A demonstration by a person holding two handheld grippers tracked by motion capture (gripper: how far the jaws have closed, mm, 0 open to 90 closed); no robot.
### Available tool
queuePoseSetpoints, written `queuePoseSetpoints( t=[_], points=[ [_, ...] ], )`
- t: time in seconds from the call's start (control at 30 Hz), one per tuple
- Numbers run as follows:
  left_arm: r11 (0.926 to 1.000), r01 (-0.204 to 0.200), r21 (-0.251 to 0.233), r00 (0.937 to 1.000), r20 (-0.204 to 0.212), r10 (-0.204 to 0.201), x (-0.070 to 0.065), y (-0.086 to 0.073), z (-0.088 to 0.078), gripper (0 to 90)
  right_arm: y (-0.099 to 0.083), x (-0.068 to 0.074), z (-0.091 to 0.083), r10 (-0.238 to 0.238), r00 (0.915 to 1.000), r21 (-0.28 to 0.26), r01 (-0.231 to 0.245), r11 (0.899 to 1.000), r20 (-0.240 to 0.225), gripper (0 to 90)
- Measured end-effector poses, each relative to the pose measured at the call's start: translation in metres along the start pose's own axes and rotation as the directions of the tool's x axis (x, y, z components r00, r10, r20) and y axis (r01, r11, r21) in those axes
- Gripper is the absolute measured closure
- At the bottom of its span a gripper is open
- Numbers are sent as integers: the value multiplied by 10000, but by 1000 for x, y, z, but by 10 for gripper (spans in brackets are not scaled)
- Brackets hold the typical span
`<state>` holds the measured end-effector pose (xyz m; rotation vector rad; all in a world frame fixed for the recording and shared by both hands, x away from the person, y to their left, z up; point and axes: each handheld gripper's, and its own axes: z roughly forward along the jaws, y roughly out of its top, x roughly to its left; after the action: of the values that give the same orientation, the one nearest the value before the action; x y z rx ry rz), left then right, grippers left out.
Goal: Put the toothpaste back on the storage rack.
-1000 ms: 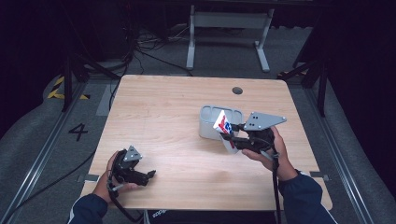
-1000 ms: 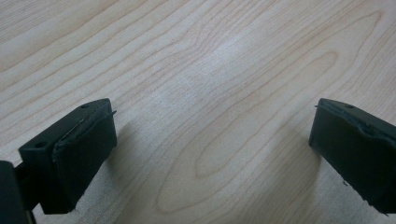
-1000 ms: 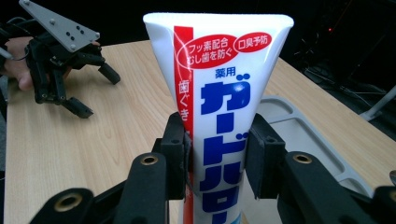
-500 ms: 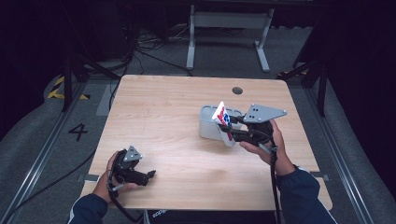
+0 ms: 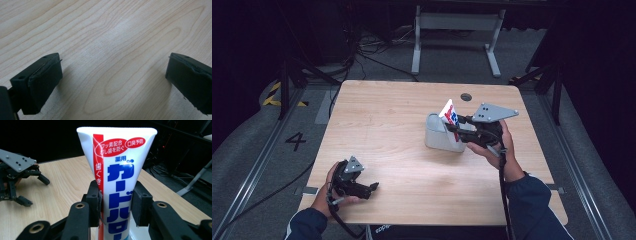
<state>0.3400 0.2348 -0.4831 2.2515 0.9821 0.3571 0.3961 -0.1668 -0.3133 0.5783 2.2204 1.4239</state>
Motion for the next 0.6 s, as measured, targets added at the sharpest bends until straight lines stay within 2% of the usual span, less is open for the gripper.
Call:
queuePoseSetpoints(
  t=[0.6],
  points=[
    [10000,-16,3,10000,-7,16,0,0,0,13,8,-15,14,188,9996,-334,-181,9993,218,654]
  ],
)
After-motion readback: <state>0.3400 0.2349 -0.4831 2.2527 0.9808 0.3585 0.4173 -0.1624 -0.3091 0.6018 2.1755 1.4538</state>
